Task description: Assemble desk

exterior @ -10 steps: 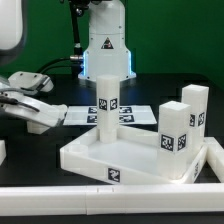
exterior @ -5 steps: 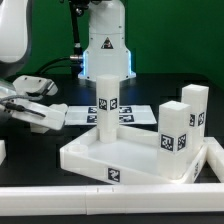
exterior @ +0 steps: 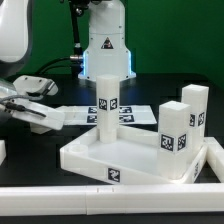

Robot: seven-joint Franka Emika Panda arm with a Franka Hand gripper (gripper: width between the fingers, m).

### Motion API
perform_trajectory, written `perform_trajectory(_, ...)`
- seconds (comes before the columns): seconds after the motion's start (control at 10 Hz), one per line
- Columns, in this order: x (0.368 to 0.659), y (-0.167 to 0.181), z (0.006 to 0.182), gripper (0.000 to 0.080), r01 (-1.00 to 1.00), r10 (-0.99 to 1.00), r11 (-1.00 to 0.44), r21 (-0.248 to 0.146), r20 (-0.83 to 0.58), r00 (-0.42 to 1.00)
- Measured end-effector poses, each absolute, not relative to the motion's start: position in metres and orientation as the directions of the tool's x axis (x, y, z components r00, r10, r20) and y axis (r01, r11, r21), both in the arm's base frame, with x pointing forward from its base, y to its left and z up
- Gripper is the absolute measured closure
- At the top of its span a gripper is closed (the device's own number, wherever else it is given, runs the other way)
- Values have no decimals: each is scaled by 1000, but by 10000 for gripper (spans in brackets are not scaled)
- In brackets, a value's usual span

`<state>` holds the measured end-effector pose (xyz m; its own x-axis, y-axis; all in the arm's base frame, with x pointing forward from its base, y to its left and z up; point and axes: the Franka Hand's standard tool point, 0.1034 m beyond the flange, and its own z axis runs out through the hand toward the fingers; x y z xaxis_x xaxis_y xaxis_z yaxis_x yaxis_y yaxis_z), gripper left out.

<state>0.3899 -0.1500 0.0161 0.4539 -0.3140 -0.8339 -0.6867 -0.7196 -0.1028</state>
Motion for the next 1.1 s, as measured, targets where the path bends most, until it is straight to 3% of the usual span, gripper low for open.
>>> perform_trajectory(0.2, 438, -150, 65, 514, -632, -321, -753, -182, -736, 596)
perform_trajectory(0.3, 449, -146, 83, 514, -602, -330, -771, -209, -677, 658)
perform_trajectory(0.6, 448, -144, 81, 514, -586, -418, -787, -194, -530, 738)
perform_trajectory(0.7, 468, -143, 85, 514, -561, -439, -806, -190, -445, 780)
perform_trajectory(0.9, 518, -133, 127, 514, -442, -391, -868, -225, -239, 889)
perform_trajectory(1.0, 531, -135, 135, 514, -419, -394, -880, -222, -149, 907)
perform_trajectory(1.1, 529, -137, 131, 513, -426, -419, -881, -206, -76, 905)
